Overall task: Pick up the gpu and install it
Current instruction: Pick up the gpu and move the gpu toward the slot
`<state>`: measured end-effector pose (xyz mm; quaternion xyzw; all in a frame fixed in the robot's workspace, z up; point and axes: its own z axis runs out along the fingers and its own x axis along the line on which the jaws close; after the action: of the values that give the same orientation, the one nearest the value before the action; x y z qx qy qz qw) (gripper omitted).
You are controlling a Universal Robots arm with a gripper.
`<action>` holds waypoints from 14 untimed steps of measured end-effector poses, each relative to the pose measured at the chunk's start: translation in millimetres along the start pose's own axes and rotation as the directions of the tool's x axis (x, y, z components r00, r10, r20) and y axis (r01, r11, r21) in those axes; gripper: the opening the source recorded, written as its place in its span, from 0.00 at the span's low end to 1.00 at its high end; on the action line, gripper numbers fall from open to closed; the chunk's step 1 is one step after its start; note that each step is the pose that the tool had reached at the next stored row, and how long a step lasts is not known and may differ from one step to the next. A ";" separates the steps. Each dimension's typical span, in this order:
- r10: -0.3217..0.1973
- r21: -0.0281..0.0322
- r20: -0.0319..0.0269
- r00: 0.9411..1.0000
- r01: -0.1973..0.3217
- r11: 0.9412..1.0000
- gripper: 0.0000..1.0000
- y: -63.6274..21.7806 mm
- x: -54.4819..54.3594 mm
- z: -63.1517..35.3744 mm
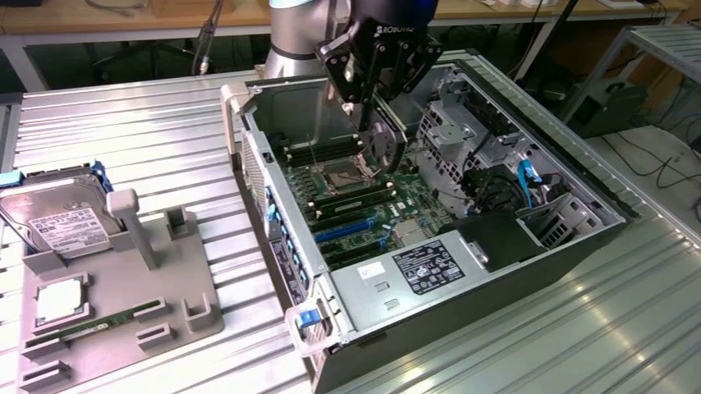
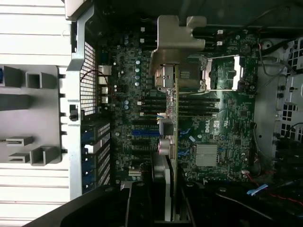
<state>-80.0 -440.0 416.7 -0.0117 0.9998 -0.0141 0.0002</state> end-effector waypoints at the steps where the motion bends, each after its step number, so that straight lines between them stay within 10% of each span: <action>1: 0.000 0.000 0.000 1.000 0.000 1.000 0.28 0.0 -1.2 0.0; 9: 0.000 0.000 0.000 1.000 0.000 1.000 0.28 -0.2 -10.5 0.6; 14: 0.000 0.000 0.002 1.000 0.000 1.000 0.28 -0.9 -39.9 2.1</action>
<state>-40.1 -440.0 414.6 -0.0117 0.9998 -0.0141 0.0010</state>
